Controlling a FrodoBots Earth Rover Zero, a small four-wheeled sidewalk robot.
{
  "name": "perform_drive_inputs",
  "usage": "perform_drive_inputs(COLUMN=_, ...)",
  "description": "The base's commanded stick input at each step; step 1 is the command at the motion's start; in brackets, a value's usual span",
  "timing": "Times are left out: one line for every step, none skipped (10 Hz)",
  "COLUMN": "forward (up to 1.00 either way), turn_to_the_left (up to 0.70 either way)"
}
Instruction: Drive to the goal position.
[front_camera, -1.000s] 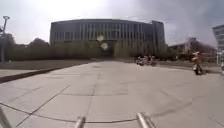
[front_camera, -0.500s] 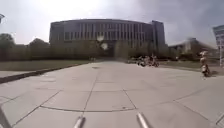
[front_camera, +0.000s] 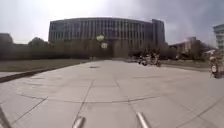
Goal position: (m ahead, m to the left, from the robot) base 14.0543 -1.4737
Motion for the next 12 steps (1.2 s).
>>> perform_drive_inputs(forward=1.0, turn_to_the_left=0.0)
perform_drive_inputs(forward=1.0, turn_to_the_left=0.0)
perform_drive_inputs(forward=1.0, turn_to_the_left=0.0)
perform_drive_inputs(forward=1.0, turn_to_the_left=0.0)
perform_drive_inputs(forward=1.0, turn_to_the_left=0.0)
perform_drive_inputs(forward=1.0, turn_to_the_left=0.0)
perform_drive_inputs(forward=1.0, turn_to_the_left=0.0)
perform_drive_inputs(forward=1.0, turn_to_the_left=0.0)
perform_drive_inputs(forward=1.0, turn_to_the_left=0.0)
perform_drive_inputs(forward=1.0, turn_to_the_left=0.0)
perform_drive_inputs(forward=1.0, turn_to_the_left=0.0)
perform_drive_inputs(forward=1.0, turn_to_the_left=0.0)
